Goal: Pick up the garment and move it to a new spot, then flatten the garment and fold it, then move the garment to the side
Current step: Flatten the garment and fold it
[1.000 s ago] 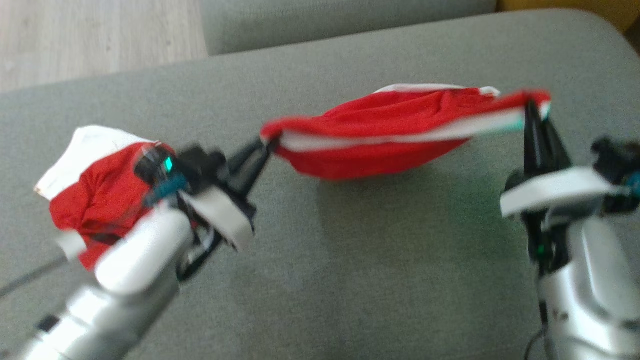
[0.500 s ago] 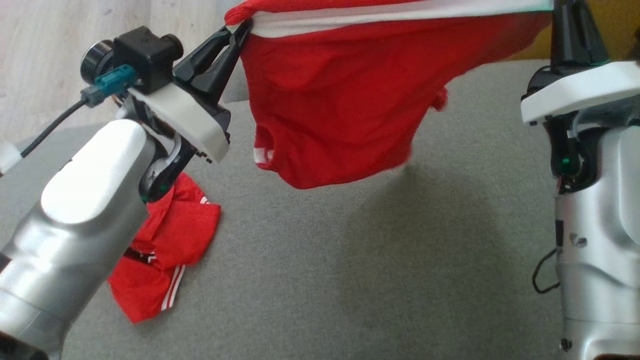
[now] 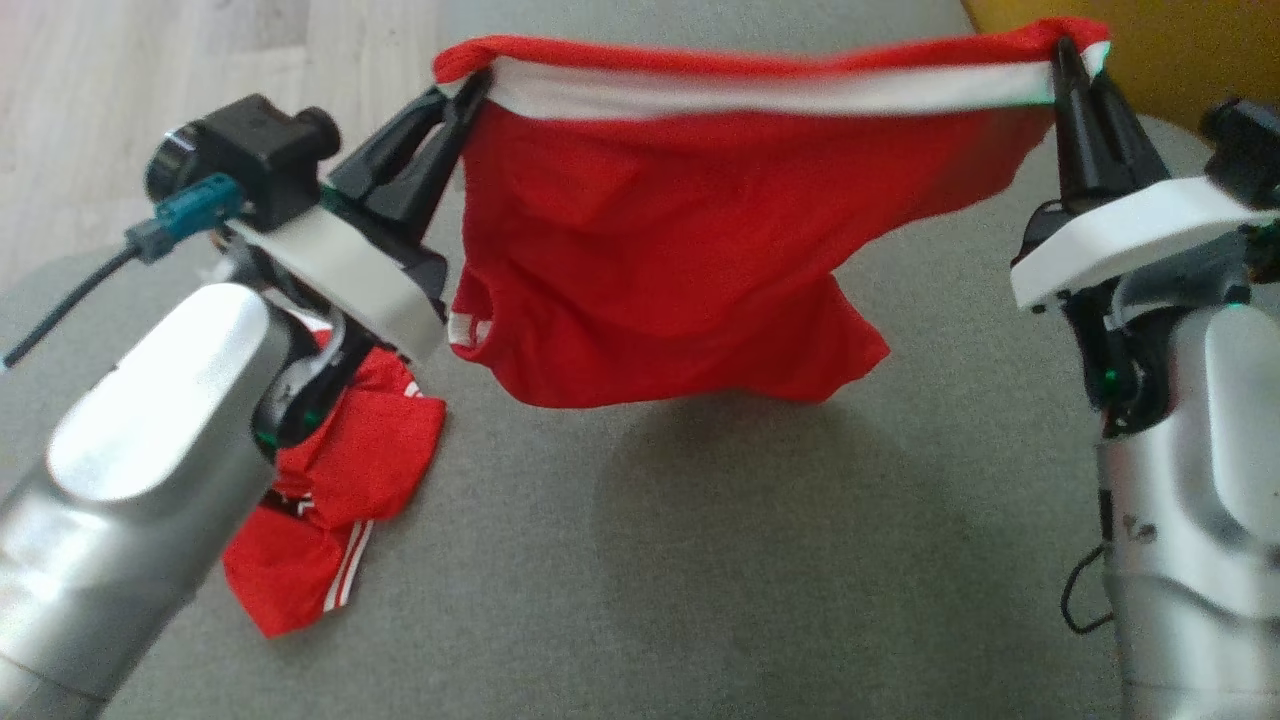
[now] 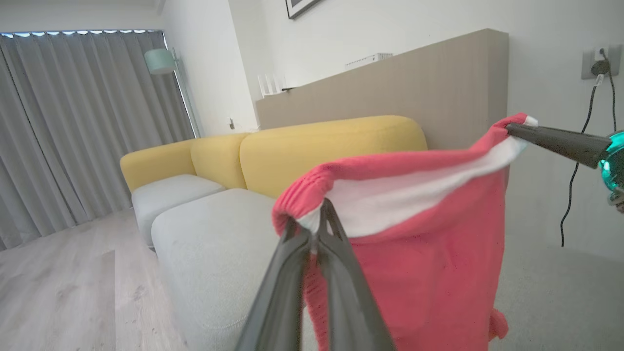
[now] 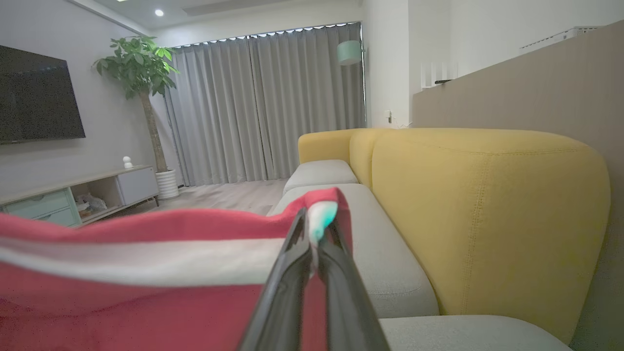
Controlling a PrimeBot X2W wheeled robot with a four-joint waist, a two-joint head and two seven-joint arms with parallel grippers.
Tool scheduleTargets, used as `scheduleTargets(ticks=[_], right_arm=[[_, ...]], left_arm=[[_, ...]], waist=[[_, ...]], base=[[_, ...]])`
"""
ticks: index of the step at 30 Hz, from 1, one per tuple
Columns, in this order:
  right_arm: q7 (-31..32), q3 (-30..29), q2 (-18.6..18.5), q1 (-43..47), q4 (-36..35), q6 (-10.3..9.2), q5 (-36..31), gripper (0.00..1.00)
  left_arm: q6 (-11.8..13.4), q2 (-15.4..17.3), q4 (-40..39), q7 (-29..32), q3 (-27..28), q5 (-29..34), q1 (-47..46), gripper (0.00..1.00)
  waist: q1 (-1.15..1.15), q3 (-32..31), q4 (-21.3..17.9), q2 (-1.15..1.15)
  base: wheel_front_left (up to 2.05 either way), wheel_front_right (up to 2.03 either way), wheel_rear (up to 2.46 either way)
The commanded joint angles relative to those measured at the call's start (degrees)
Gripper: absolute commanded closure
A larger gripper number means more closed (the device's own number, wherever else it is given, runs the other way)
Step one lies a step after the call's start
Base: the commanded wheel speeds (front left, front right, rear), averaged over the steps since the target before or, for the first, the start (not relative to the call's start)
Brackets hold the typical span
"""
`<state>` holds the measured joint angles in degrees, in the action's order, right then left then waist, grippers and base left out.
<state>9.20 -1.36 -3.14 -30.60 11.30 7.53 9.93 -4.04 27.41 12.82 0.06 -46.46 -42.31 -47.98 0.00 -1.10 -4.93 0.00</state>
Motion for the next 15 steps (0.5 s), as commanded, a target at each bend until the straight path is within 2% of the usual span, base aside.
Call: scheduleTargets(ticks=[1, 5, 9, 10, 15], right_arm=[[0.3, 0.4, 0.3, -4.1, -1.7, -0.04, 0.1, 1.0], [0.4, -0.2, 0.3, -10.7, 1.7, -0.04, 1.2, 1.0], [-1.8, 0.5, 0.3, -19.9, 8.5, -0.04, 1.0, 1.0], [-3.8, 0.2, 0.3, -25.3, 13.0, -0.04, -1.0, 1.0], [-11.3, -1.1, 0.3, -38.8, 24.4, -0.04, -3.1, 1.0]], left_arm=[[0.4, 3.2, -1.8, 1.0, 3.4, -0.1, -3.9, 1.0], [0.0, 4.1, -0.6, 2.6, 4.7, -0.2, -8.0, 1.0], [-1.1, 3.4, 4.7, 1.1, 4.7, 1.9, -13.9, 1.0], [-1.7, 2.6, 8.0, -0.2, 5.4, 1.9, -17.2, 1.0], [-2.6, 1.1, 16.2, -4.3, 5.9, 4.1, -26.9, 1.0]], waist=[[0.0, 2.2, -0.6, 0.0], [0.0, 7.8, -0.8, 0.0], [0.0, 13.1, -0.9, 0.0], [0.0, 15.8, -1.1, 0.0], [0.0, 21.6, -1.7, 0.0]], base=[[0.0, 0.0, 0.0], [0.0, 0.0, 0.0], [0.0, 0.0, 0.0], [0.0, 0.0, 0.0], [0.0, 0.0, 0.0]])
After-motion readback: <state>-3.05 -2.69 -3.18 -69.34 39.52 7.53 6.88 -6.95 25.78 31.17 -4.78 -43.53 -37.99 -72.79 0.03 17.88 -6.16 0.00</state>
